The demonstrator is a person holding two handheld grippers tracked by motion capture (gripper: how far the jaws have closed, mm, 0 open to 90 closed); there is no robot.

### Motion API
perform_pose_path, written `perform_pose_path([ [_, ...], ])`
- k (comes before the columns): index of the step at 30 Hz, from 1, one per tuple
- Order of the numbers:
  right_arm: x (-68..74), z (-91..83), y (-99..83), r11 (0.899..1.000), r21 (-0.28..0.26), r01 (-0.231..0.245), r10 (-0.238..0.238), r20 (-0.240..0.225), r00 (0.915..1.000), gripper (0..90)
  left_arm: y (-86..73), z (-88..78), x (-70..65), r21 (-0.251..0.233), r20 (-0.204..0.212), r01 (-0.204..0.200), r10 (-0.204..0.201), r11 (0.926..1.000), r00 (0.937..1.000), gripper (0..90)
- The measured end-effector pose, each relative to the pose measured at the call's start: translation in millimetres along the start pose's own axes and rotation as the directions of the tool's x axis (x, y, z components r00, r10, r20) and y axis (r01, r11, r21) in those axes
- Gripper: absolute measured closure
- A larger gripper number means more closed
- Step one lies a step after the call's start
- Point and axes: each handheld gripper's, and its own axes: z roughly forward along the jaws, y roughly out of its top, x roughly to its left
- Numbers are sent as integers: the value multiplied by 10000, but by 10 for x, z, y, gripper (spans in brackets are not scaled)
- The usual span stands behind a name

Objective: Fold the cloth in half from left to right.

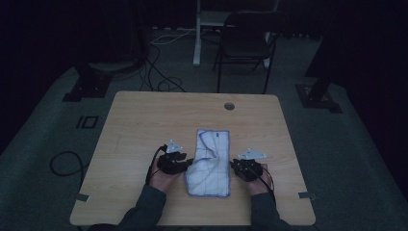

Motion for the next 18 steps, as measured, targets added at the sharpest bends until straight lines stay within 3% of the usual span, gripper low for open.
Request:
perform_pose_path([
  [13,6,-2,0,10000,-12,20,-20,-28,10000,764,-216,96,-15,412,-270,-119,131,9991,9996,558],
  [18,9,-2,0,10000,-26,26,-26,-54,10000,763,-249,93,-26,337,-307,-295,306,9990,9991,551],
])
